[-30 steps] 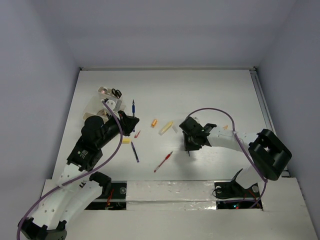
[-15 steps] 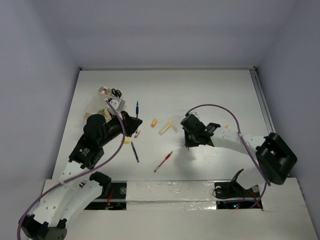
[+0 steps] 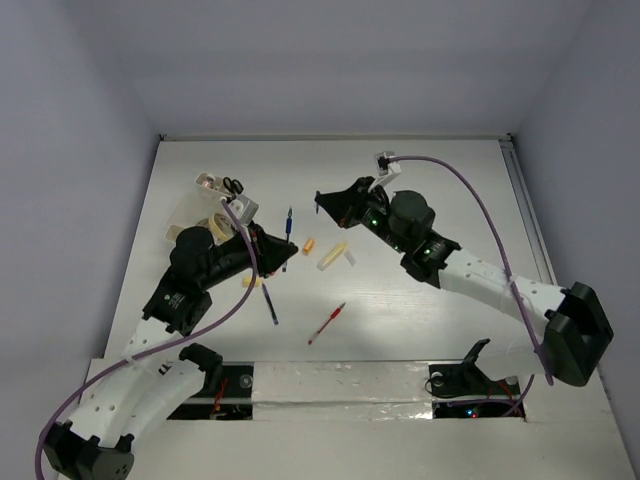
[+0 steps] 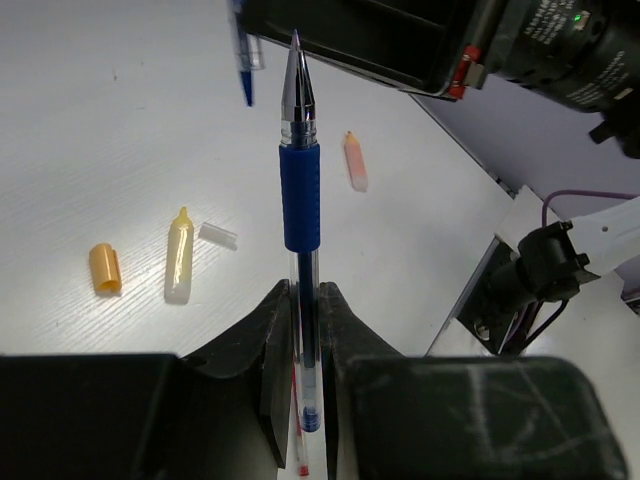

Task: Sort the stationery into containers
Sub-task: Close the pen cap on the pen.

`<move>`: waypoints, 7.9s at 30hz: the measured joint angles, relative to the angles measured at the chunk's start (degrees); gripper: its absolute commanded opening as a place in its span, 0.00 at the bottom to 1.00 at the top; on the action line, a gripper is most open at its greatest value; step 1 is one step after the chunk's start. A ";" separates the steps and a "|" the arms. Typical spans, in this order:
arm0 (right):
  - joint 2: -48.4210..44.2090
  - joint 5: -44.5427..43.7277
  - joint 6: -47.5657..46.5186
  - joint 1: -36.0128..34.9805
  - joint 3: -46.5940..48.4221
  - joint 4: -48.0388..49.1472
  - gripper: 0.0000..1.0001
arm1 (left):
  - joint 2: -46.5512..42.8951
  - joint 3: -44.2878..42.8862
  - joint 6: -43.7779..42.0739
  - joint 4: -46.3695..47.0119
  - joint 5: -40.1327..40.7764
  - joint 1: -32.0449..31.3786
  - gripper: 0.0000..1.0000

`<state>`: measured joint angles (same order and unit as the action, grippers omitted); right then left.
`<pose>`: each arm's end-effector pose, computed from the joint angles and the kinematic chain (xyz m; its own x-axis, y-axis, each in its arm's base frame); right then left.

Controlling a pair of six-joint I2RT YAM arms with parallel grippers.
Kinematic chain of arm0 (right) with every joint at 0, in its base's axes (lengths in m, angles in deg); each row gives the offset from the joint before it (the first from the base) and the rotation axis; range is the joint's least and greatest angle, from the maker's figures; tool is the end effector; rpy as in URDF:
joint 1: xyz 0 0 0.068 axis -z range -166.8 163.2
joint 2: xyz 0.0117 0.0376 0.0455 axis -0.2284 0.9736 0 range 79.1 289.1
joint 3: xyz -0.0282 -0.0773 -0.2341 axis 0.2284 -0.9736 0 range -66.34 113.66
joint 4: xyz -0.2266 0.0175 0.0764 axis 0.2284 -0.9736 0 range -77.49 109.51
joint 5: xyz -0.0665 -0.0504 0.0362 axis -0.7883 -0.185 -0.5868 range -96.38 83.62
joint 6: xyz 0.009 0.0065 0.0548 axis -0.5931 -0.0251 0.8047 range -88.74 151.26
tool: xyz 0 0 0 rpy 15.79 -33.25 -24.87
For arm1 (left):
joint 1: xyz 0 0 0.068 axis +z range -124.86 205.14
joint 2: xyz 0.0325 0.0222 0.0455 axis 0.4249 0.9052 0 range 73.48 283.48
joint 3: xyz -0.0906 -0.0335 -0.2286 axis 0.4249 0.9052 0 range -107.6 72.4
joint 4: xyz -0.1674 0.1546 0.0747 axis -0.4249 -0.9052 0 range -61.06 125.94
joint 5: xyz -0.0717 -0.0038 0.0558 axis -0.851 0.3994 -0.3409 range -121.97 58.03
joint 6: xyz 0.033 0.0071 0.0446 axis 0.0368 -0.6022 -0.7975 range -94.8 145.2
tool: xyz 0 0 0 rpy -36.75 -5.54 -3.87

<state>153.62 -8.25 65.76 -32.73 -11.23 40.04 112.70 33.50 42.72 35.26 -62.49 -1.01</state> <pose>0.2082 0.2133 0.3284 -0.3826 0.4186 -0.8236 -0.5809 0.5842 0.5668 0.1391 -0.0902 0.3212 -0.2666 -0.1580 -0.9508 0.7920 0.5263 -0.3095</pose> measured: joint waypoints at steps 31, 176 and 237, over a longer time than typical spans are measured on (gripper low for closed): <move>8.90 -2.01 4.37 -6.29 0.26 27.63 0.00 | 3.56 0.04 1.86 1.16 -0.28 2.19 0.00; 8.50 13.33 3.52 -6.29 4.33 4.46 0.00 | -0.33 0.04 -1.03 -2.05 6.84 3.80 0.00; 18.51 11.82 -3.15 -5.05 28.59 -17.40 0.00 | 0.28 0.04 -1.18 -3.02 3.80 3.76 0.00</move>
<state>172.13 3.58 62.61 -37.78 17.36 22.64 112.99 33.55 41.54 32.24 -58.69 2.75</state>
